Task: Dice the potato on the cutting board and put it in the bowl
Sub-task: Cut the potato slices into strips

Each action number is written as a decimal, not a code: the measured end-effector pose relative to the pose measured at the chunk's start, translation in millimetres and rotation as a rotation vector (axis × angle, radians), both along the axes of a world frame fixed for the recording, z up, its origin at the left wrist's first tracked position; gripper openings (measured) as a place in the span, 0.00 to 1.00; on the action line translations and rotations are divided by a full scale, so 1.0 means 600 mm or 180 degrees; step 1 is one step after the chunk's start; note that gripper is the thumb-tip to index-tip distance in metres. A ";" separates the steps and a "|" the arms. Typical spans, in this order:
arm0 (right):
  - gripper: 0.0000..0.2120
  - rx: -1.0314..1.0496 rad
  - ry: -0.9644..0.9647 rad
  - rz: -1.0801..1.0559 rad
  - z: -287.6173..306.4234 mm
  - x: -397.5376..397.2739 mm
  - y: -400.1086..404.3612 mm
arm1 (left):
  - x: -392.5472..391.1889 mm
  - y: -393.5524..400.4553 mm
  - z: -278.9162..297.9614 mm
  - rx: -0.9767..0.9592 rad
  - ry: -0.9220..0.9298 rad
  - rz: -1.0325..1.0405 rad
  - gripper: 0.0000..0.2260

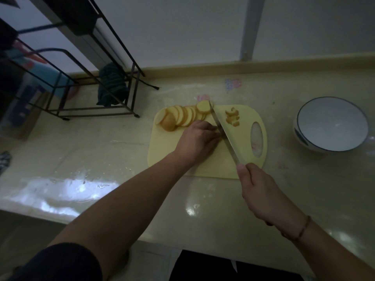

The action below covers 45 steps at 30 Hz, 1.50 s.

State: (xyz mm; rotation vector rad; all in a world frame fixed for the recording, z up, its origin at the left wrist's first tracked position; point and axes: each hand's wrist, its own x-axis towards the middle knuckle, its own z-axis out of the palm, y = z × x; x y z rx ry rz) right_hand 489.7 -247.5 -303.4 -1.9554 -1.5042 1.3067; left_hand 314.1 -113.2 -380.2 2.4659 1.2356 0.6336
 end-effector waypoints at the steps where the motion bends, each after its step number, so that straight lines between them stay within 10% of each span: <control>1: 0.20 0.0025 0.0020 -0.0043 0.000 0.004 0.000 | 0.000 -0.001 -0.002 0.0026 -0.0030 0.0007 0.08; 45: 0.19 0.0427 0.0024 -0.0238 0.005 -0.008 -0.025 | -0.020 0.003 0.002 0.0502 0.0269 -0.0609 0.08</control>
